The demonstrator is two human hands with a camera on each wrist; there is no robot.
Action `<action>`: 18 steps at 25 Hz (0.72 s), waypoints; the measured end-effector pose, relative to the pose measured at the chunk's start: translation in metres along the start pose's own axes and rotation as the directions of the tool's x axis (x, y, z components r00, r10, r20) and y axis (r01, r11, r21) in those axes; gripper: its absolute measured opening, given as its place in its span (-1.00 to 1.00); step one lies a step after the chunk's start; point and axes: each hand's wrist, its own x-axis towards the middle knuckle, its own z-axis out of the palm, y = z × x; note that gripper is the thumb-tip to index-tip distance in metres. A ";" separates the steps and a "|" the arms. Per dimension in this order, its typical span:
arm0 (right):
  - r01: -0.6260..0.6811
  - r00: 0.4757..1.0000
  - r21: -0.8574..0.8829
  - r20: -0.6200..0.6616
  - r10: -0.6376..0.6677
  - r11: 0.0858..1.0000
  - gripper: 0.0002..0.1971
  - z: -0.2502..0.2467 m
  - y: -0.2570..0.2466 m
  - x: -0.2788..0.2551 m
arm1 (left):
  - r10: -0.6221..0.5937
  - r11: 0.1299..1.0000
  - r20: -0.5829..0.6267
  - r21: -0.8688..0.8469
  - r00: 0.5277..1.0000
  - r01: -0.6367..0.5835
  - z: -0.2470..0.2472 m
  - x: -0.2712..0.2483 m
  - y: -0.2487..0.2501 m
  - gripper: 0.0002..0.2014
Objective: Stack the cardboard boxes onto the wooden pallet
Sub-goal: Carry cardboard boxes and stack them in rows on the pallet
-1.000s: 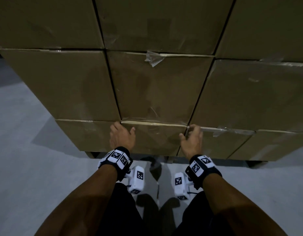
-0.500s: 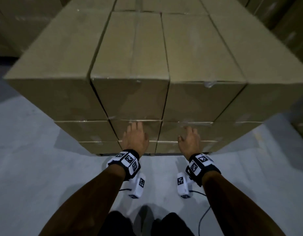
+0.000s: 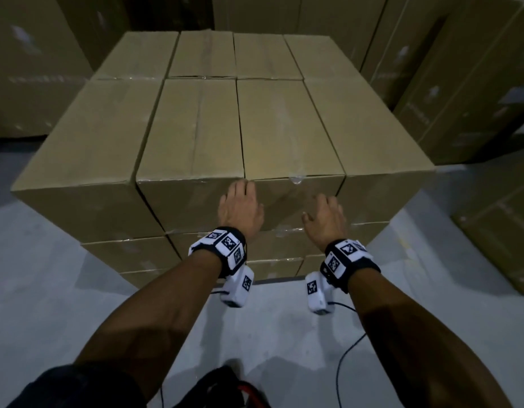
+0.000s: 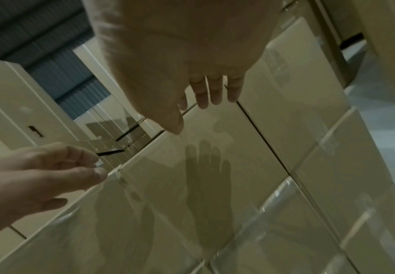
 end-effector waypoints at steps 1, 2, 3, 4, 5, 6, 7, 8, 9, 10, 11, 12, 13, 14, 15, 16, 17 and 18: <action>0.008 1.000 -0.029 -0.007 -0.008 1.000 -0.52 -0.005 0.000 0.009 | 0.008 1.000 0.001 0.005 1.000 -0.008 -0.001 0.010 0.000 -0.47; 0.014 1.000 -0.059 -0.011 -0.014 0.998 -0.50 -0.009 0.000 0.017 | 0.015 1.000 0.015 0.016 1.000 -0.015 -0.001 0.018 -0.002 -0.45; 0.016 1.000 -0.087 -0.008 -0.016 0.996 -0.47 -0.011 -0.001 0.025 | 0.021 0.999 0.045 0.025 0.999 -0.022 -0.002 0.028 -0.005 -0.41; 0.023 1.000 -0.109 -0.011 -0.024 0.994 -0.42 -0.013 -0.002 0.033 | 0.022 0.999 0.078 0.033 0.997 -0.024 -0.001 0.037 -0.007 -0.38; 0.030 0.999 -0.135 -0.017 -0.032 0.990 -0.37 -0.014 -0.002 0.042 | 0.024 0.999 0.109 0.039 0.994 -0.029 -0.001 0.048 -0.010 -0.35; 0.033 0.999 -0.160 -0.019 -0.037 0.987 -0.31 -0.015 -0.003 0.051 | 0.030 0.998 0.136 0.042 0.990 -0.036 -0.001 0.060 -0.013 -0.31; 0.035 0.999 -0.191 -0.006 -0.037 0.981 -0.25 -0.017 -0.003 0.060 | 0.032 0.998 0.157 0.045 0.987 -0.039 -0.001 0.071 -0.015 -0.27; 0.037 0.999 -0.225 0.014 -0.035 0.974 -0.20 -0.018 -0.002 0.068 | 0.033 0.998 0.167 0.050 0.985 -0.042 0.000 0.081 -0.018 -0.23; 0.033 0.999 -0.255 0.030 -0.026 0.966 -0.14 -0.017 0.000 0.078 | 0.035 0.997 0.173 0.060 0.984 -0.046 0.001 0.091 -0.020 -0.19; 0.027 0.999 -0.278 0.042 -0.016 0.960 -0.08 -0.016 0.003 0.090 | 0.045 0.996 0.180 0.065 0.983 -0.057 0.003 0.102 -0.024 -0.14; 0.026 0.998 -0.295 0.063 -0.008 0.955 -0.02 -0.014 0.005 0.100 | 0.058 0.995 0.212 0.068 0.976 -0.074 0.007 0.111 -0.027 -0.10; 0.028 0.996 -0.308 0.089 -0.001 0.951 0.02 -0.013 0.009 0.106 | 0.069 0.993 0.249 0.078 0.966 -0.091 0.010 0.114 -0.031 -0.07; 0.036 0.994 -0.323 0.106 -0.001 0.946 0.06 -0.012 0.010 0.115 | 0.078 0.990 0.265 0.092 0.961 -0.106 0.013 0.117 -0.035 -0.06; 0.046 0.992 -0.346 0.124 -0.003 0.937 0.07 -0.012 0.011 0.120 | 0.086 0.987 0.267 0.106 0.960 -0.118 0.015 0.116 -0.037 -0.06; 0.065 0.989 -0.370 0.147 -0.010 0.927 0.08 -0.012 0.013 0.127 | 0.092 0.986 0.258 0.109 0.962 -0.124 0.018 0.116 -0.039 -0.06; 0.082 0.985 -0.389 0.170 -0.016 0.917 0.09 -0.012 0.015 0.131 | 0.096 0.985 0.252 0.114 0.963 -0.128 0.021 0.115 -0.041 -0.07; 0.094 0.984 -0.408 0.179 -0.021 0.908 0.09 -0.011 0.018 0.133 | 0.099 0.983 0.246 0.128 0.964 -0.134 0.024 0.113 -0.041 -0.07; 0.105 0.984 -0.420 0.178 -0.032 0.901 0.09 -0.010 0.020 0.134 | 0.098 0.981 0.237 0.141 0.966 -0.134 0.026 0.113 -0.042 -0.08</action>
